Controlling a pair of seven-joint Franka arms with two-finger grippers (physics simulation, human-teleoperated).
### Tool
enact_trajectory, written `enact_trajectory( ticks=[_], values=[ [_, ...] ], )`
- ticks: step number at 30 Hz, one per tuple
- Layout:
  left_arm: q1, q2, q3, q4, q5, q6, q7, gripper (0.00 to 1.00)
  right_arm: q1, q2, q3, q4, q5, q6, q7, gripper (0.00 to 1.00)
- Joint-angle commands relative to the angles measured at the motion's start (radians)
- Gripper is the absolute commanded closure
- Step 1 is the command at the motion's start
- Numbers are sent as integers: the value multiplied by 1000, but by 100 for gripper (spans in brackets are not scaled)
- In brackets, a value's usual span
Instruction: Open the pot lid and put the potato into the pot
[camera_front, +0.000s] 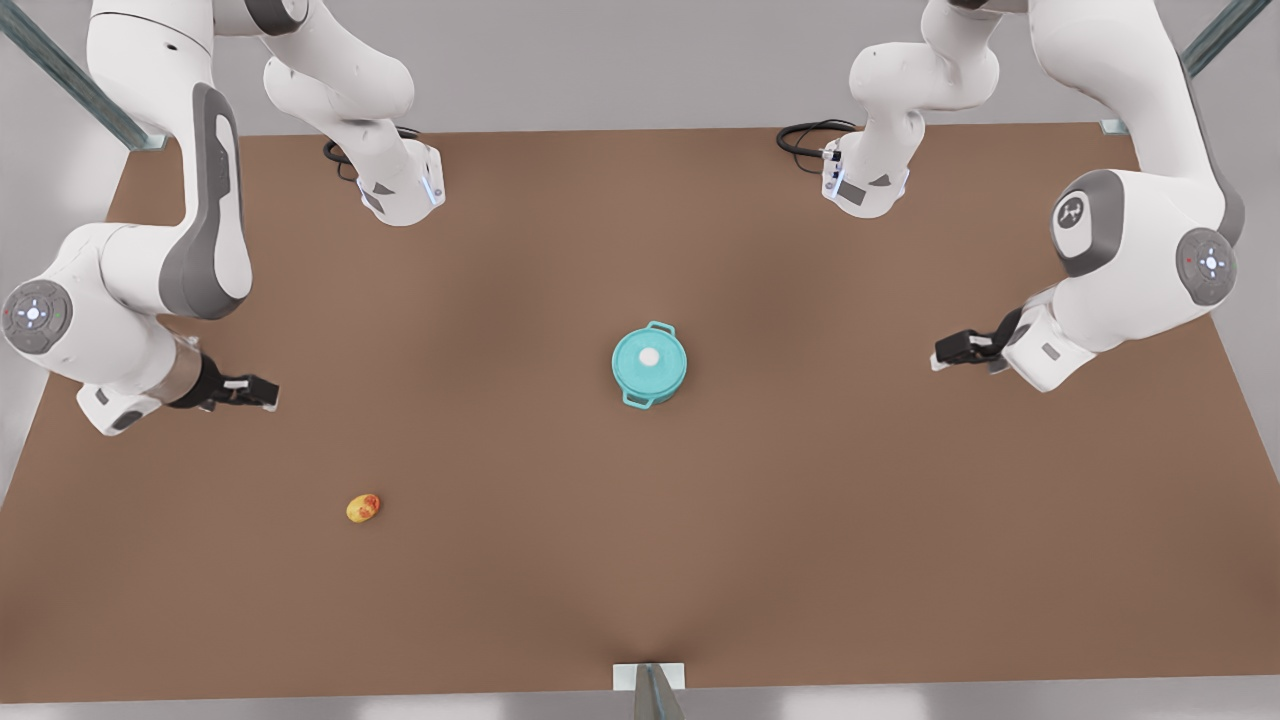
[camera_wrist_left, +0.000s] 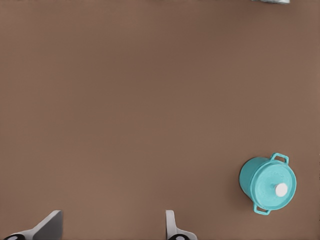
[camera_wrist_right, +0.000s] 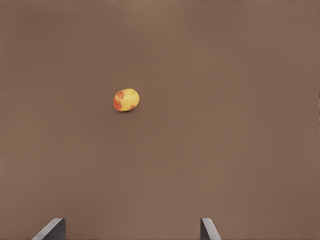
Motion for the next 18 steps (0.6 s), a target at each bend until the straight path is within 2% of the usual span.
enact_trajectory(
  ticks=[1,2,3,4,5,7,8,9,10,12,13,14,15,18],
  values=[
    [1,-1,-2,2,-11,54,54,0,3,0,0,0,2,104,-37,0],
    [1,-1,-3,7,-11,54,52,0,3,0,0,0,3,106,-19,0],
    [-1,1,-12,13,-9,53,55,0,9,6,6,8,3,106,133,0],
    [-10,1,-17,4,9,50,54,0,31,21,9,20,26,108,323,0],
    [-73,1,-25,-8,115,15,53,0,70,41,13,40,45,112,570,0],
    [-142,43,-139,8,158,28,-147,0,123,63,13,43,42,112,618,0],
    [-196,105,-178,93,184,28,-171,0,136,98,13,57,45,112,626,0],
    [-283,123,-187,97,198,30,-297,0,147,147,13,68,40,115,713,0],
    [-363,136,-187,125,196,36,-417,0,179,202,13,68,31,213,755,0],
    [-455,153,-193,165,198,38,-638,0,198,250,9,68,-10,235,756,0],
    [-496,202,-193,165,201,111,-728,0,184,281,3,68,-1,253,758,0],
    [-530,251,-193,165,218,194,-800,0,176,305,3,68,3,292,758,0],
    [-551,266,-193,163,296,199,-853,0,175,319,3,66,23,296,778,0],
    [-610,429,-192,295,353,236,-981,0,156,340,-8,61,23,359,790,0]
  ],
)
